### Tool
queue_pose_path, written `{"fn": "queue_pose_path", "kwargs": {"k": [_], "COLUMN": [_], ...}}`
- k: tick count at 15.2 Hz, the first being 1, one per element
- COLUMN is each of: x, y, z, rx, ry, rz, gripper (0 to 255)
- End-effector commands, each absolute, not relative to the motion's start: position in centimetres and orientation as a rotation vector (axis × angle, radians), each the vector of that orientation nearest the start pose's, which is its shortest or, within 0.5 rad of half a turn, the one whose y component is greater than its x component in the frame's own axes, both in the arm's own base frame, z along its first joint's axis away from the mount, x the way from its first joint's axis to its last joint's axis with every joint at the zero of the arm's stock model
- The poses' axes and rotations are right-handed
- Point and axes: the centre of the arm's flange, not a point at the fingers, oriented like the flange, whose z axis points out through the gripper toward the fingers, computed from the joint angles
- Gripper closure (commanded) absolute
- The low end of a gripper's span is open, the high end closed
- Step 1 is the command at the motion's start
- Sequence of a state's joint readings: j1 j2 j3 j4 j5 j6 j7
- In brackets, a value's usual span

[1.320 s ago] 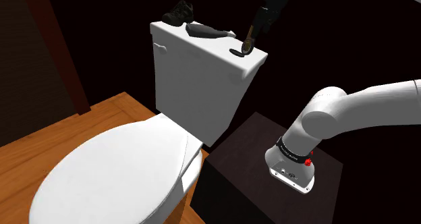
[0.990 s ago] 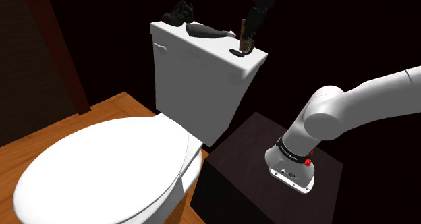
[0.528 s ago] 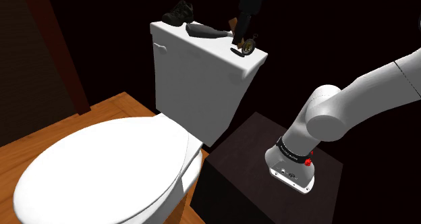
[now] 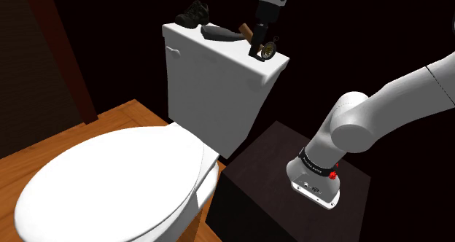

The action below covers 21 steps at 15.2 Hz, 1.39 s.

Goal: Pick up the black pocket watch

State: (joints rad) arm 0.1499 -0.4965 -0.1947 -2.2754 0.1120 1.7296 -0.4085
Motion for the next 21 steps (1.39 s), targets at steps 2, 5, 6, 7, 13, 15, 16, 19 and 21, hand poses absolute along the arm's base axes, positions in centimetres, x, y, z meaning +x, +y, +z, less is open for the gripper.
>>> {"fn": "queue_pose_path", "kwargs": {"k": [2,5,6,7,13,15,16,19,21], "x": [39.9,39.9,39.9,39.8,39.8,39.8,39.8,39.8,39.8], "y": [-1.7,-1.7,-1.7,-1.7,-1.7,-1.7,-1.7,-1.7,-1.7], "z": [53.8,53.8,53.8,53.7,56.9,57.9,58.5,60.1,61.1], "rx": [-2.882,-2.882,-2.882,-2.882,-2.882,-2.882,-2.882,-2.882,-2.882], "ry": [-0.537,-0.537,-0.537,-0.537,-0.537,-0.537,-0.537,-0.537,-0.537], "rz": [0.02,0.02,0.02,0.02,0.02,0.02,0.02,0.02,0.02], "gripper": [255,255,255,255,255,255,255,255,255]}}
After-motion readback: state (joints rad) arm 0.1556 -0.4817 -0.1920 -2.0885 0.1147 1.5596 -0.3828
